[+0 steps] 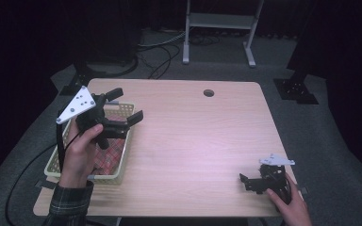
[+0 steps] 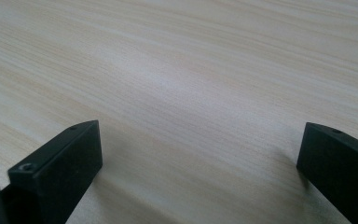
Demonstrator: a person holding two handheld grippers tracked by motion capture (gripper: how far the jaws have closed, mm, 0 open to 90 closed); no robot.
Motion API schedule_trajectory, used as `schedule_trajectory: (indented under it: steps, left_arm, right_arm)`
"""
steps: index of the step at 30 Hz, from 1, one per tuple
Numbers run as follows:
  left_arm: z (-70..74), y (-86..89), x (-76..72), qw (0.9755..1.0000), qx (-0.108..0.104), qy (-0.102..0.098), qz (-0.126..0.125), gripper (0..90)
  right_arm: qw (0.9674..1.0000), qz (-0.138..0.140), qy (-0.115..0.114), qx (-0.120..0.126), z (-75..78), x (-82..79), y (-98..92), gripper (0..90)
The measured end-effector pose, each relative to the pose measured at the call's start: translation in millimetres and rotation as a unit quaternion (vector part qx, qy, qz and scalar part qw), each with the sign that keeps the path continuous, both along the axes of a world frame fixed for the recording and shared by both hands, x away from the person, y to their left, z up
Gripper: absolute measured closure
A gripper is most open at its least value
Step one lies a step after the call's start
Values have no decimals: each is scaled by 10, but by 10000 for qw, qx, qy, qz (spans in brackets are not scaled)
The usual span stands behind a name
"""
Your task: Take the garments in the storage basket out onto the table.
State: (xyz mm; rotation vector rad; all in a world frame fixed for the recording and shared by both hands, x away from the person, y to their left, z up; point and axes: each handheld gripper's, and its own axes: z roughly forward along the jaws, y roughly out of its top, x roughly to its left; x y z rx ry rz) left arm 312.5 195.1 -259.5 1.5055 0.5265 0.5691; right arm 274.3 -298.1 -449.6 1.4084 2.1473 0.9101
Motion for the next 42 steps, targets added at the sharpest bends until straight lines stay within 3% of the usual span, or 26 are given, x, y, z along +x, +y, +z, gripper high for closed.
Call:
schedule_trajectory:
  steps: [42]
  left_arm:
    - [-4, 573, 26, 9988, 43, 42, 485, 22]
  right_arm:
    - [10000, -3, -1, 4, 0, 0, 1, 0]
